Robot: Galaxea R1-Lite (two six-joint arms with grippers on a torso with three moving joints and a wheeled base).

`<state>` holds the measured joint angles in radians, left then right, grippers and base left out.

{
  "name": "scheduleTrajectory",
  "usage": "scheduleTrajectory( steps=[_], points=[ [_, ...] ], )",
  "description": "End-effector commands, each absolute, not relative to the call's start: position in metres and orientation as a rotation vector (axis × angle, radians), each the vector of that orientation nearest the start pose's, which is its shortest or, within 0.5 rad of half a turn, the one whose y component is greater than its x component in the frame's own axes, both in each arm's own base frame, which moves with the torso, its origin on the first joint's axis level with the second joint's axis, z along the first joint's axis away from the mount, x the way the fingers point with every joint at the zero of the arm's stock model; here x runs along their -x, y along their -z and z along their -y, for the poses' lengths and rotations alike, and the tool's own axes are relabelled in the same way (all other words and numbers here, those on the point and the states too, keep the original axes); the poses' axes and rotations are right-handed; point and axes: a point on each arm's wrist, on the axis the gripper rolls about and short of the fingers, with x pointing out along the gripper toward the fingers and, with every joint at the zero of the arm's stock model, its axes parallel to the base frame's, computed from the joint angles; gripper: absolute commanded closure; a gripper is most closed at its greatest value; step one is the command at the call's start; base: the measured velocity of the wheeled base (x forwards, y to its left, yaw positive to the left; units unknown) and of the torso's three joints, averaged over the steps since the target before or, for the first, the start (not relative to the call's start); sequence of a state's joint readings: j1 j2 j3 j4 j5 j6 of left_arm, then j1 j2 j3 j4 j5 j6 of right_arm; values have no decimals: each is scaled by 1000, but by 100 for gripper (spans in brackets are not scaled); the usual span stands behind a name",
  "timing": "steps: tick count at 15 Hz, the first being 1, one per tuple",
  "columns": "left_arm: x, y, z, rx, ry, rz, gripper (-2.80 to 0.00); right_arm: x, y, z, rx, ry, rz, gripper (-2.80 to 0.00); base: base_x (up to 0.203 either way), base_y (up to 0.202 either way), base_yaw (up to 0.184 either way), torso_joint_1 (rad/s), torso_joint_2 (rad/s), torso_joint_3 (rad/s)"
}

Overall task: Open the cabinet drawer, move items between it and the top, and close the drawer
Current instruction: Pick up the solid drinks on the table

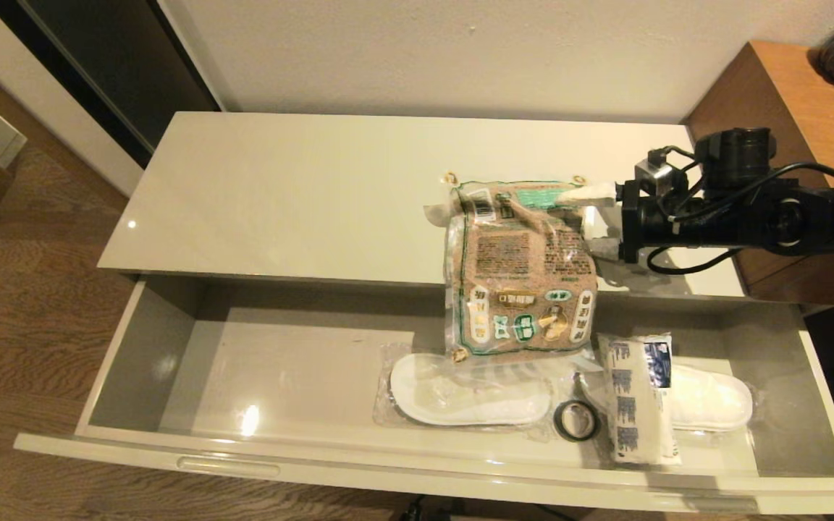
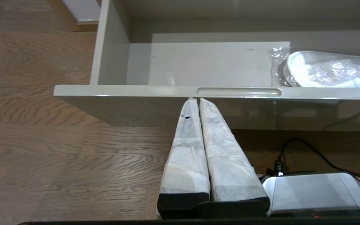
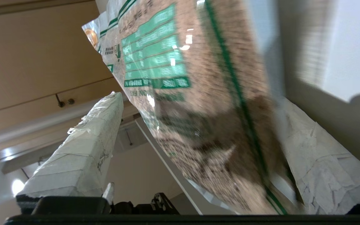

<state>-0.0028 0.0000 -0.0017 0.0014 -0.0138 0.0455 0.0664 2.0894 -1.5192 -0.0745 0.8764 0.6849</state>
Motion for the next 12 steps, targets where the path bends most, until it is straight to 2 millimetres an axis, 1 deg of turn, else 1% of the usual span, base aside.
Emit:
scheduleTrajectory(
  steps=[1, 2, 3, 4, 9, 10, 12],
  points=[
    [23, -76, 0, -46, 17, -1, 0, -423, -170, -56, -830, -726, -826, -280, 0, 0, 0, 0, 0, 0],
    [23, -76, 0, -46, 17, -1, 0, -423, -168, -61, -823, -700, -833, -280, 0, 0, 0, 0, 0, 0],
    [23, -76, 0, -45, 17, -1, 0, -423, -164, -64, -812, -667, -835, 0, 0, 0, 0, 0, 0, 0],
    [23, -76, 0, -46, 18, -1, 0, -423, -161, -66, -799, -658, -847, 0, 0, 0, 0, 0, 0, 0],
    [23, -76, 0, -46, 17, -1, 0, -416, -162, -69, -789, -657, -877, 0, 0, 0, 0, 0, 0, 0],
    [23, -76, 0, -47, 17, -1, 0, -413, -167, -68, -788, -654, -877, 0, 0, 0, 0, 0, 0, 0],
    [23, -76, 0, -57, 17, -1, 0, -398, -194, -66, -782, -651, -857, 0, 0, 0, 0, 0, 0, 0]
  ],
)
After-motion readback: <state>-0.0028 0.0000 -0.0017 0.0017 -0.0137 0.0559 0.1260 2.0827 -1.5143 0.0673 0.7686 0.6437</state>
